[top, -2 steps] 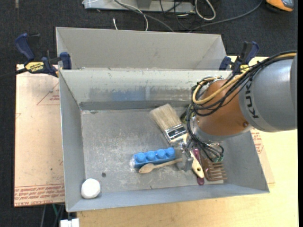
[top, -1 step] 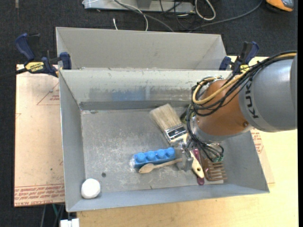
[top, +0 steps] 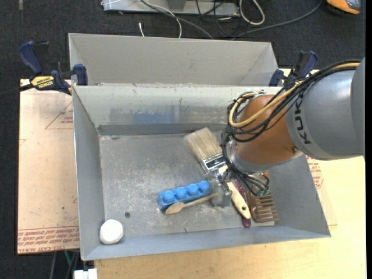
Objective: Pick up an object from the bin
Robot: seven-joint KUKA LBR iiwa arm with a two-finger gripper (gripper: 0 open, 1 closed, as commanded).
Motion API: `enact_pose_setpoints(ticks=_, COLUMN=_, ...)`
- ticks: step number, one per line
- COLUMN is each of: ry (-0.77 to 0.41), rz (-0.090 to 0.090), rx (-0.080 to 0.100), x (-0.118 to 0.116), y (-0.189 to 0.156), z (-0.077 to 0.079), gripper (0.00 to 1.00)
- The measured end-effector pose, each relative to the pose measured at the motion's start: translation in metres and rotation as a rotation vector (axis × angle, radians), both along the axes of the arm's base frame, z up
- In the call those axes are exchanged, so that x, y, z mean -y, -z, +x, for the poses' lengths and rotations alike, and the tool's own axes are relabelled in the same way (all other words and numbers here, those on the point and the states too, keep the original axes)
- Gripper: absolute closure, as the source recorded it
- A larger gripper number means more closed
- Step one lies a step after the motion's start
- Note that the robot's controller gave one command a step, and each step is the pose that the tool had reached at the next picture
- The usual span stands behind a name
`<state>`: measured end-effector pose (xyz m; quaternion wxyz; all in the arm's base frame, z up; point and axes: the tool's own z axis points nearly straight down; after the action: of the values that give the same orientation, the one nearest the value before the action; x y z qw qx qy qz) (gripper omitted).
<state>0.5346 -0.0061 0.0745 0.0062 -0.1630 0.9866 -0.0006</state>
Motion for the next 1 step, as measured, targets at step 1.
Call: enact_pose_setpoints(ticks=1, ry=0.024, rz=0.001, rx=-0.002, x=-0.0044, y=-0.0115, z=-0.014, gripper=1.0)
